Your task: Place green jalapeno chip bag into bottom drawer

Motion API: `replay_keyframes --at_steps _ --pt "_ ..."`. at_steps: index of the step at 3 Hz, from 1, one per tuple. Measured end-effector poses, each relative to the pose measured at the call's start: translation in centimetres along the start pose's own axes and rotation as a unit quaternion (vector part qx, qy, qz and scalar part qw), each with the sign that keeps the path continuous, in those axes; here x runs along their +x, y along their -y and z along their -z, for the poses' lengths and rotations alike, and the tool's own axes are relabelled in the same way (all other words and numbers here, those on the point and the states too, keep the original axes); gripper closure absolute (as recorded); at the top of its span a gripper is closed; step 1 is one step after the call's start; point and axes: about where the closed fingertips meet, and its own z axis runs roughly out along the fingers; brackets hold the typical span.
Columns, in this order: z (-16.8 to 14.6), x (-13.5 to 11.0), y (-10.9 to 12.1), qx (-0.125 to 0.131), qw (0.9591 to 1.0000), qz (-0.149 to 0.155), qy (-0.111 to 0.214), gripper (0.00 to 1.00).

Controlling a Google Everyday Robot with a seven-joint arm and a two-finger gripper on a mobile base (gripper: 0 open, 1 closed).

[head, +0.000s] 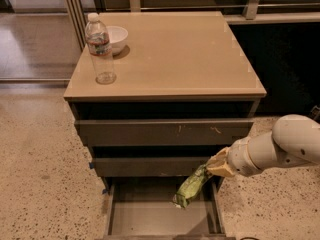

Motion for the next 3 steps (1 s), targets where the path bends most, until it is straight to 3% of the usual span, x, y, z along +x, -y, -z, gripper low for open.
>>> replay_keyframes --at_steps 1,3 --pt "-1.3 1.1 0.1 0.004 1.0000 0.002 -0.002 1.00" --pt "-10.9 7.3 -0.1 0.003 0.9996 -0.009 0.027 1.00"
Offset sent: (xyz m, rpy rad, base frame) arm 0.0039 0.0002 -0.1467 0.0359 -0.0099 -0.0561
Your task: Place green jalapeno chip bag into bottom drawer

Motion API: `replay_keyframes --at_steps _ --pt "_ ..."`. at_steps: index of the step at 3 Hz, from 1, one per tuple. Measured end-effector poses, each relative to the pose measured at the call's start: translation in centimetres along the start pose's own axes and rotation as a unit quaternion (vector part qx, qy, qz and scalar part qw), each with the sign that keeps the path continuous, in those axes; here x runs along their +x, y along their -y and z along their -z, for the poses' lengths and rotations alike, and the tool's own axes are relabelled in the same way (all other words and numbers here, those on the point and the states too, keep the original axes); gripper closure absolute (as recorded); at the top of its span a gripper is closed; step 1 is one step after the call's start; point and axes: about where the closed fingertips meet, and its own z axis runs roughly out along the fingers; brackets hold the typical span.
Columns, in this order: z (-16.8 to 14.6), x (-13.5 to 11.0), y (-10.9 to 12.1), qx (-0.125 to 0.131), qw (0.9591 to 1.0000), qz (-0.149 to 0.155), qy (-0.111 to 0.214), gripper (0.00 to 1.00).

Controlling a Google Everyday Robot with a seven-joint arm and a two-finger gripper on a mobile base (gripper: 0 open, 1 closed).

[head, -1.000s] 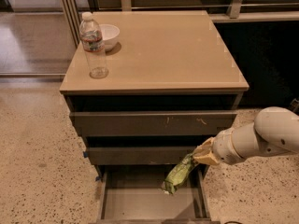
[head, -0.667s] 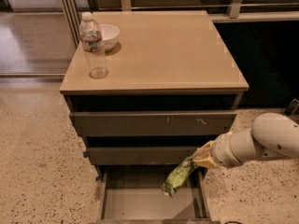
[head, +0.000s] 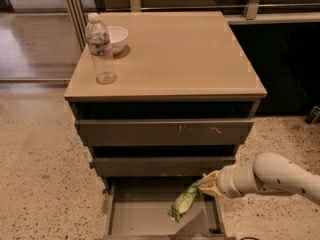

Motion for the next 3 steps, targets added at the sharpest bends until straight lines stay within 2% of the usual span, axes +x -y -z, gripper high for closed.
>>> replay_keyframes --at_steps 1,2,3 --pt "-6.4 4.5 -0.3 -0.027 0.9989 -0.036 0.017 1.00" --pt "-6.4 4.5 -0.3 -0.027 0.9989 -0.036 0.017 1.00" --pt "-8.1 6.1 0.1 -0.021 0.9991 -0.037 0.009 1.00"
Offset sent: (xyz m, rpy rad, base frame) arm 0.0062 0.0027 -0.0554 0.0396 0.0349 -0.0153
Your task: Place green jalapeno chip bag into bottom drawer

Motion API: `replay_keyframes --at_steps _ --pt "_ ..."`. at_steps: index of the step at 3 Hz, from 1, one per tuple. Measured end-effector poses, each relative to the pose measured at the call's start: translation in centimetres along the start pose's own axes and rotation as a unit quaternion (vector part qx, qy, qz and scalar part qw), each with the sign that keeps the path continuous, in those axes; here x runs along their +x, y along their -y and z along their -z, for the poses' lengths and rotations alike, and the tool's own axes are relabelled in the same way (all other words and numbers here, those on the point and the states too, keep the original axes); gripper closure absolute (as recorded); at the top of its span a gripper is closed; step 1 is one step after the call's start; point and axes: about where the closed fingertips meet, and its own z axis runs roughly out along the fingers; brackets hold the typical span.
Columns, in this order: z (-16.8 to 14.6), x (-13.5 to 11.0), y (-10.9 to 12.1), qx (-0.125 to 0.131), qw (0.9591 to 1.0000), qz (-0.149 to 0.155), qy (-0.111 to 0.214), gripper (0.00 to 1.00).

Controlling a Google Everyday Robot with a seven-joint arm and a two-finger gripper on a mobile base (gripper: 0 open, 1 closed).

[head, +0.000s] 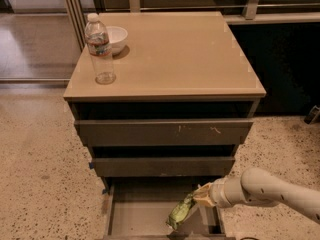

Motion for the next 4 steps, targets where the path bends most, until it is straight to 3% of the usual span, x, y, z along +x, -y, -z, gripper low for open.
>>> replay_keyframes --at_steps 1,2,4 --pt "-3.9 2.8 1.7 0.012 0.9998 0.003 0.014 1.00" --pt "-6.8 4.1 3.0 0.013 0.9993 0.005 0.035 1.00" --pt "-11.9 5.2 5.0 -0.007 0.9967 0.014 0.079 1.00"
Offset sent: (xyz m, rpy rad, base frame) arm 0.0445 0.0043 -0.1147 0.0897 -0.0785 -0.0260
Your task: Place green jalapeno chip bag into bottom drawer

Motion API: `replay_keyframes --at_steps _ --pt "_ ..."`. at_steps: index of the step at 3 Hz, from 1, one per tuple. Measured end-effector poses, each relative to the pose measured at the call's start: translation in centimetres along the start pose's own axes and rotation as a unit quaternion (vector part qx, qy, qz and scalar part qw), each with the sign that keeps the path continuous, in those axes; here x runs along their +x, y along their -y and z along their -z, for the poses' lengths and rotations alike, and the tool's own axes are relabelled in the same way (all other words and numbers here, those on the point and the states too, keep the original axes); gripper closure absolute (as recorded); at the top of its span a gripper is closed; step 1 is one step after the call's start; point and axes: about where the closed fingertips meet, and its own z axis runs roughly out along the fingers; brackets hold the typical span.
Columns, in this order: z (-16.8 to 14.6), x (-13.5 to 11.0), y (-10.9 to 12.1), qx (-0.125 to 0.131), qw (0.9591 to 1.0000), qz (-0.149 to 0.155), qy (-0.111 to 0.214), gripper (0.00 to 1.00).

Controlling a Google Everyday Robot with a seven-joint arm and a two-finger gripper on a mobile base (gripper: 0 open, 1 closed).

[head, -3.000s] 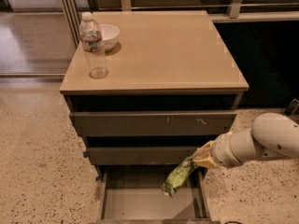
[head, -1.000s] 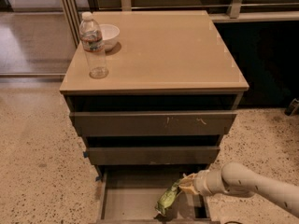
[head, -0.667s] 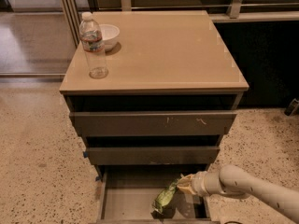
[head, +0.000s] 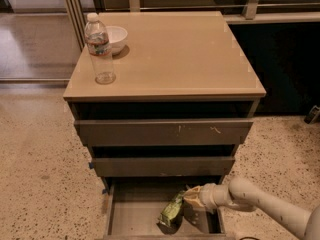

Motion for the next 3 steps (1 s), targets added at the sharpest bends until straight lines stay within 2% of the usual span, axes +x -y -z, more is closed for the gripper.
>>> replay_keyframes --at_steps 1,3 --pt "-3.5 1.9 0.6 -0.030 0.9995 -0.005 -0.003 1.00" --pt "-8.5 6.6 1.5 -0.070 0.9950 -0.017 -0.069 1.00"
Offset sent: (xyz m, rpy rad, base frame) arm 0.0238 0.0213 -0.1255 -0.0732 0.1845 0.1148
